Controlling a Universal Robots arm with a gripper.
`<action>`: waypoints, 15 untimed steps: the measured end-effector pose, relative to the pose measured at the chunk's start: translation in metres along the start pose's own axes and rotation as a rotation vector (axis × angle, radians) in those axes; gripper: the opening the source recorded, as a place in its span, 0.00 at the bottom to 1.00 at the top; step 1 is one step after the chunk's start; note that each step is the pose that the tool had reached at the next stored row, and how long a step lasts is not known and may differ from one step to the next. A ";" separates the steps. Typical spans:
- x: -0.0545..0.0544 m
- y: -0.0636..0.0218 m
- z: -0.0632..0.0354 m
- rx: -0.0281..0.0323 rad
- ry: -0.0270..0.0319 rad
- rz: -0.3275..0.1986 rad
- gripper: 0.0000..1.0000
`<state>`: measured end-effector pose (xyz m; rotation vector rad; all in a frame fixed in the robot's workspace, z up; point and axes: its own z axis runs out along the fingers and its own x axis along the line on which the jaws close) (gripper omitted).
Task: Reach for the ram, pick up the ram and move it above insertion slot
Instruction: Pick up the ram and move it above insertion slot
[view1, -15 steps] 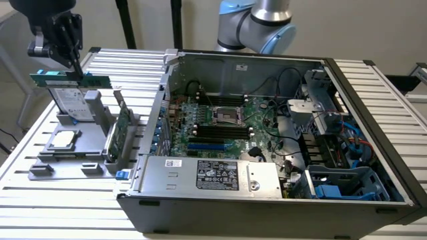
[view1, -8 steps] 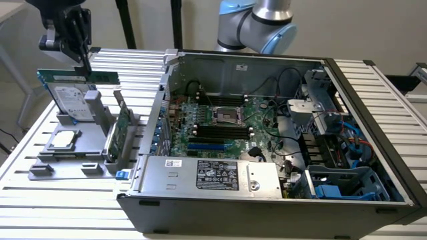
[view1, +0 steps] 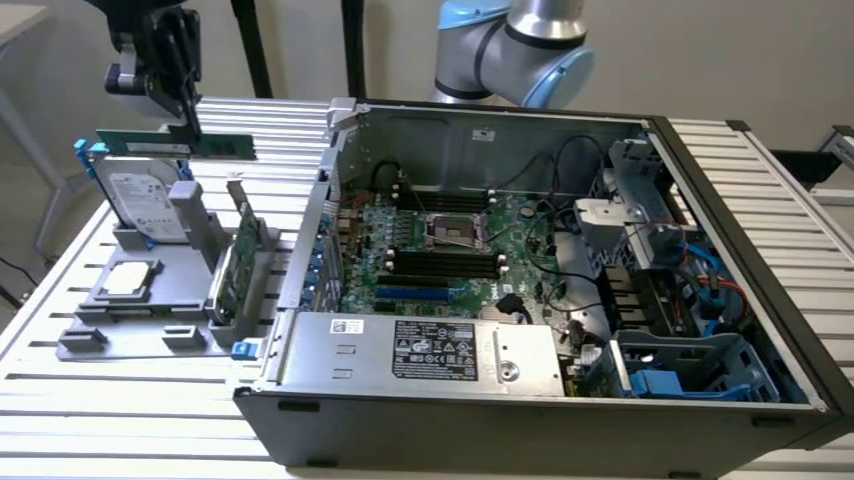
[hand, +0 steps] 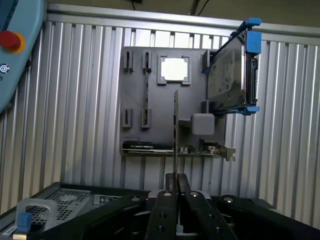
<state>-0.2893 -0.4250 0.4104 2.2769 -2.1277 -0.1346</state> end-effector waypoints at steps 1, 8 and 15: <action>0.000 -0.0019 -0.0002 0.0005 -0.0102 -0.001 0.12; -0.001 -0.0160 -0.0011 0.0047 -0.0697 -0.005 0.12; -0.006 -0.0335 -0.0022 0.0054 -0.0796 -0.006 0.12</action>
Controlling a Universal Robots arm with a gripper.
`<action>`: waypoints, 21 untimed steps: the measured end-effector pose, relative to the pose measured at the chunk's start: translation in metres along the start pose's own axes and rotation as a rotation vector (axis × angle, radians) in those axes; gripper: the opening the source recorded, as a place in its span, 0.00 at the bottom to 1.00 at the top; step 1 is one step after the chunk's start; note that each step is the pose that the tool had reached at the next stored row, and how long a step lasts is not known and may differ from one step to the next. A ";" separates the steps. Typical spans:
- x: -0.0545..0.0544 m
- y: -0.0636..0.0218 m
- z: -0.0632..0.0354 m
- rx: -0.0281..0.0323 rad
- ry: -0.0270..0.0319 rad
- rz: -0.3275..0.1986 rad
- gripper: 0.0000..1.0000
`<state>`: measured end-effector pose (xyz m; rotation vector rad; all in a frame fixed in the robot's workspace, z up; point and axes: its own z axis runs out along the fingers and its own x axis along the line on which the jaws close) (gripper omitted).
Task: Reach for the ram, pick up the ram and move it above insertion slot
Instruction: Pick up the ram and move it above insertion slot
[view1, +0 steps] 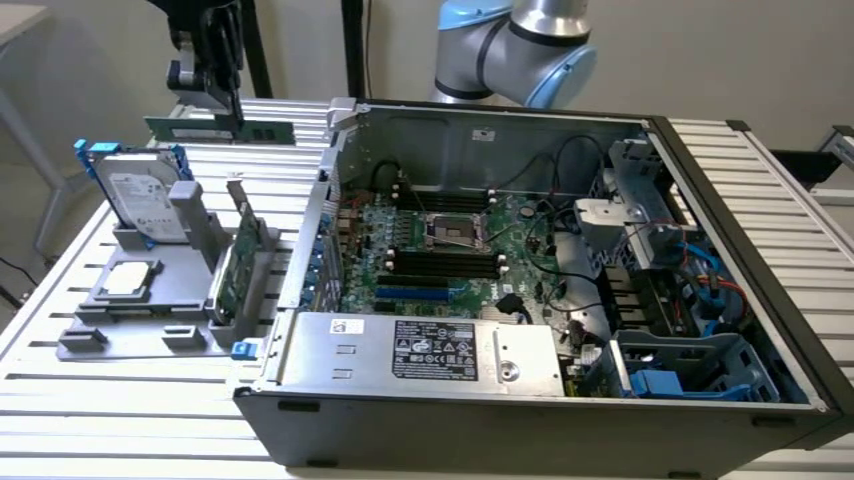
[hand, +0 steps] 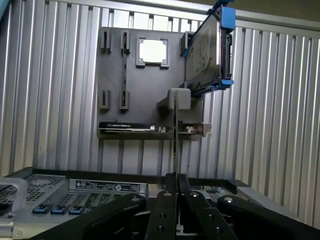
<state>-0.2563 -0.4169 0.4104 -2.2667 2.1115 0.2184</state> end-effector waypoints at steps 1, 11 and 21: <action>-0.001 -0.0028 -0.0001 0.0000 -0.0007 0.000 0.12; -0.005 -0.0381 -0.0021 0.0001 -0.0045 0.000 0.12; -0.006 -0.0821 -0.0051 0.0004 -0.0072 -0.001 0.12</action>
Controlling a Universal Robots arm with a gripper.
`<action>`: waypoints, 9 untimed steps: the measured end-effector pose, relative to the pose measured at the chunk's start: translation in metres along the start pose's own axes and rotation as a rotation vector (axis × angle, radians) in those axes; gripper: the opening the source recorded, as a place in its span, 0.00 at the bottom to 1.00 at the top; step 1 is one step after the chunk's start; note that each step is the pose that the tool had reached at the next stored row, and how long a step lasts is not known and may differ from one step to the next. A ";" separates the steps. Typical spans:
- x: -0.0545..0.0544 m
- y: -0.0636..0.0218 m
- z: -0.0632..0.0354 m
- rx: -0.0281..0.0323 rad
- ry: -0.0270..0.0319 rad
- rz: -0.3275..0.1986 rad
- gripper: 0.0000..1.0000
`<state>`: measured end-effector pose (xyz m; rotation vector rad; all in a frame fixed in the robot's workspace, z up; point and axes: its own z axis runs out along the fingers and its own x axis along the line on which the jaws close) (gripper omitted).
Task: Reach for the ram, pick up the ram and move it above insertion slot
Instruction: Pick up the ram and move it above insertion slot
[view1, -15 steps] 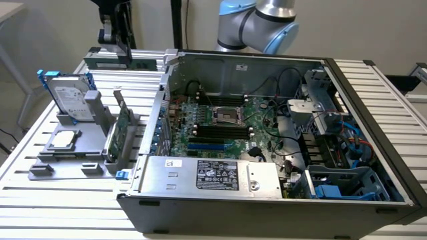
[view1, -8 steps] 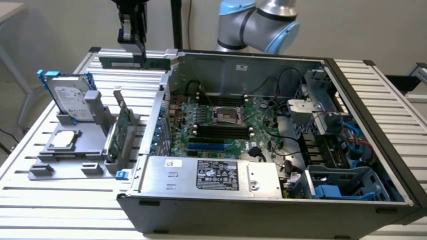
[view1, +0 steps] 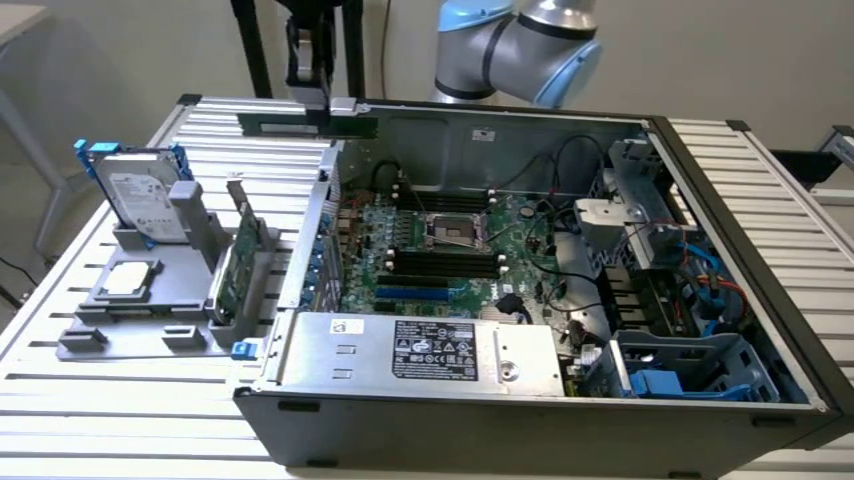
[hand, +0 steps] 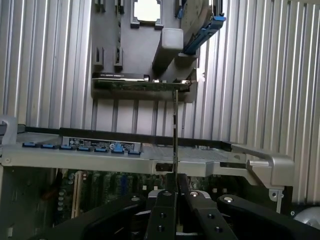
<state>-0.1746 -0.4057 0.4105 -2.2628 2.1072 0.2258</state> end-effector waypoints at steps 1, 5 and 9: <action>0.000 -0.0045 -0.0003 0.0000 0.0000 0.000 0.12; 0.000 -0.0227 -0.0016 0.0000 -0.0004 0.000 0.12; 0.000 -0.0408 -0.0028 -0.0001 -0.0007 0.000 0.12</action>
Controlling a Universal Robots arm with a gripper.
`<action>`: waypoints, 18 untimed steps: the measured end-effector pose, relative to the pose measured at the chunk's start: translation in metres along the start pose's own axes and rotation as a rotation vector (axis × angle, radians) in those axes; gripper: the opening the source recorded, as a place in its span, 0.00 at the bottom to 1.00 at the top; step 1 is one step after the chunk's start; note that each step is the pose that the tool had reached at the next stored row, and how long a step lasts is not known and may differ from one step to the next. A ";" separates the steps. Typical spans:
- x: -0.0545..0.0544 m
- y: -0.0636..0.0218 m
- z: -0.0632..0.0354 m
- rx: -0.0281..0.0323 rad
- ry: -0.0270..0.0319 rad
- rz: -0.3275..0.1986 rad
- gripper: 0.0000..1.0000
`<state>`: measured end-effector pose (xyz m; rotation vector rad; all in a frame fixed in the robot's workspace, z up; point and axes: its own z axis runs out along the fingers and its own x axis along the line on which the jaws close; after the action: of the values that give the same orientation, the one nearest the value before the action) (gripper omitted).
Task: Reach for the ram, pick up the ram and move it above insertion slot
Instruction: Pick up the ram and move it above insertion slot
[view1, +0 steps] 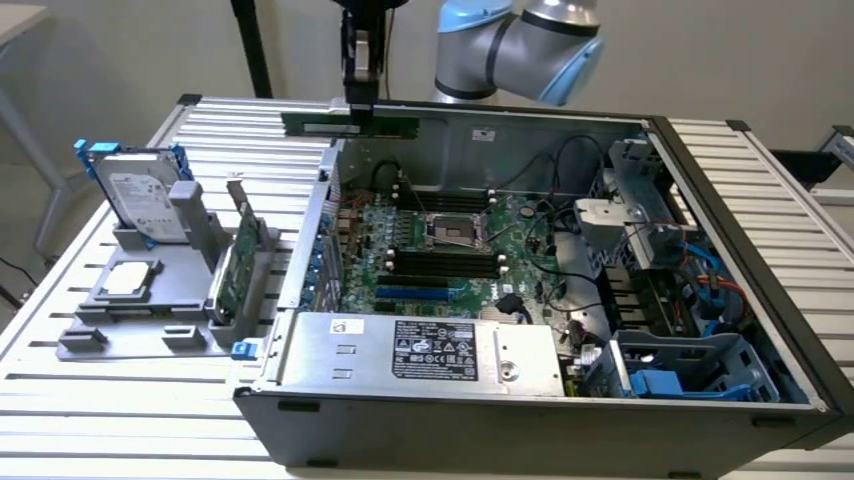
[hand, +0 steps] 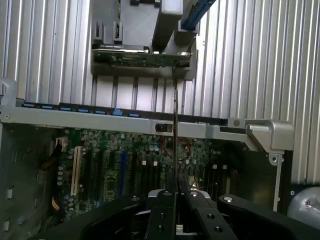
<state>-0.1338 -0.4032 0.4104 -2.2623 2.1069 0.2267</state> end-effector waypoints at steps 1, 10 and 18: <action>0.000 -0.0045 -0.0003 0.0000 -0.0002 0.000 0.12; 0.002 -0.0456 0.0005 -0.0007 -0.0006 0.000 0.12; 0.005 -0.0821 0.0085 -0.0005 -0.0023 0.000 0.12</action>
<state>-0.0524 -0.4013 0.3956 -2.2609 2.1064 0.2298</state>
